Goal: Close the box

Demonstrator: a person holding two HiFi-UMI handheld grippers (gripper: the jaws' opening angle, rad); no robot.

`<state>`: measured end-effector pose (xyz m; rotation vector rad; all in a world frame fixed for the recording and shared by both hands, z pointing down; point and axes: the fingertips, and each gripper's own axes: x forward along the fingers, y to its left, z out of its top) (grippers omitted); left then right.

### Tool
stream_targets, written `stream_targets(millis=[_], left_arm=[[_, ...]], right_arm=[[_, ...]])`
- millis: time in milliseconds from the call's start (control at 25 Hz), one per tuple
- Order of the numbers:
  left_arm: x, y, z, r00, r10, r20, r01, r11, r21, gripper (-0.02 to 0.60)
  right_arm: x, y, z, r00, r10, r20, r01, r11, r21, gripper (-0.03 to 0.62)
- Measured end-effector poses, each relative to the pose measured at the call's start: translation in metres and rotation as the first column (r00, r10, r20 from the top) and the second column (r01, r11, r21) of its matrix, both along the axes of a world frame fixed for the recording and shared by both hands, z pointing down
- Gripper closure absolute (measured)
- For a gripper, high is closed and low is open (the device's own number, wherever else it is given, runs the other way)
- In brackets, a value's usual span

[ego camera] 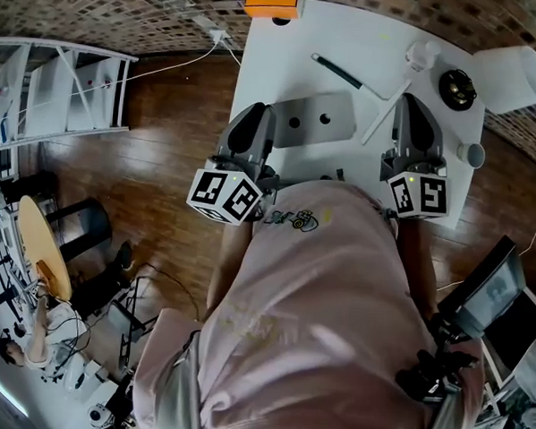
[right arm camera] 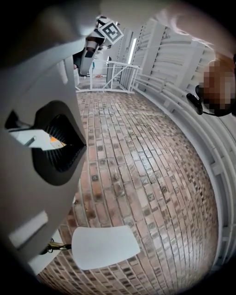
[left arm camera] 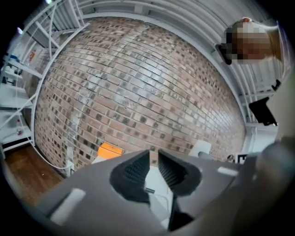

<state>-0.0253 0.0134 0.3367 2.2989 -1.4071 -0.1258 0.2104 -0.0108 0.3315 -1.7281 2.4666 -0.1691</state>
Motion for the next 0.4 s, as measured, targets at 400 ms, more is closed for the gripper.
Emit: stream_targets(millis=[400], left_arm=[[0.007,0.018,0.006,0.999,-0.045,0.009,0.046,0.999,-0.029,0.522]], right_arm=[[-0.004,0.015,0.003,0.995,-0.071,-0.071,0.073,0.997,0.026,0.591]])
